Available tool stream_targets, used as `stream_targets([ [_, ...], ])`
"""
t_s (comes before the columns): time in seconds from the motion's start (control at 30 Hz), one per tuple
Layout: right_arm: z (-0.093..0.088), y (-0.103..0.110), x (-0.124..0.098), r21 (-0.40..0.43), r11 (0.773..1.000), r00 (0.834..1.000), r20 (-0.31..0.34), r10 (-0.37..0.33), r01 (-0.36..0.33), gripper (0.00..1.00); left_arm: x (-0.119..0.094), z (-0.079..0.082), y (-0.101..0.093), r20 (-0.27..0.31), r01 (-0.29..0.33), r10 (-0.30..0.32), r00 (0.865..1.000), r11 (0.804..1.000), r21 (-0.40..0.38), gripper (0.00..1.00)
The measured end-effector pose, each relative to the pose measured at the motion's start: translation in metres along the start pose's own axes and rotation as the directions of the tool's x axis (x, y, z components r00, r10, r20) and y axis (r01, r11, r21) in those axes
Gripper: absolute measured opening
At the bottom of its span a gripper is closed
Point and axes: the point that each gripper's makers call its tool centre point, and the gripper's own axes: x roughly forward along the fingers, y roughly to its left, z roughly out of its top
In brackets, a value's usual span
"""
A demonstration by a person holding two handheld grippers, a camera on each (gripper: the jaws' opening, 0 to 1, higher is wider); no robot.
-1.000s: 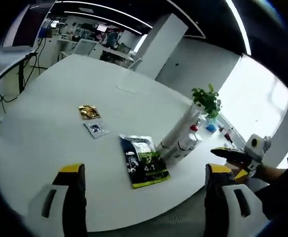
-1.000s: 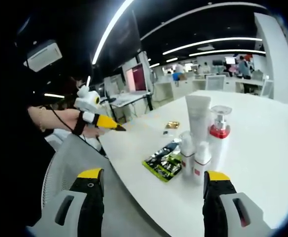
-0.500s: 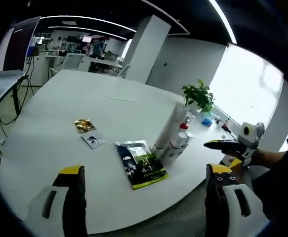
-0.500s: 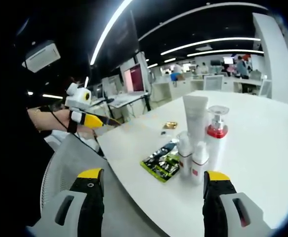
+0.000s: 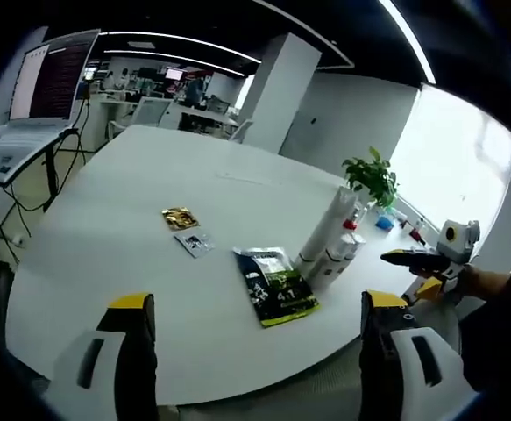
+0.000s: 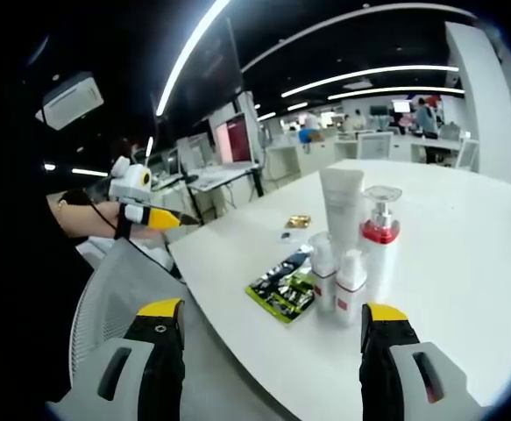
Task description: Arrange the skincare products in the storage area until every visible bottle or jar stands upright without overlapping.
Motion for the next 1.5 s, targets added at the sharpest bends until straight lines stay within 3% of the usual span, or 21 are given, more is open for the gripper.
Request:
stream_targets([
  [0.6,0.000,-0.004,0.000,0.010,1.000,1.000,-0.002,-0.024,0.024,0.86,0.009,-0.006,-0.006,-0.069,0.024,-0.021,0.997,0.999,0.038,0.90],
  [1.03,-0.001,-0.007,0.000,0.018,0.999,0.999,0.000,-0.038,0.038,0.86,0.037,-0.005,0.000,-0.152,0.034,-0.015,0.988,0.992,0.121,0.87],
  [1.5,-0.003,-0.011,0.001,0.036,0.998,0.999,-0.012,-0.050,0.051,0.86,0.076,0.007,0.025,-0.238,0.053,0.002,0.971,0.974,0.221,0.83],
])
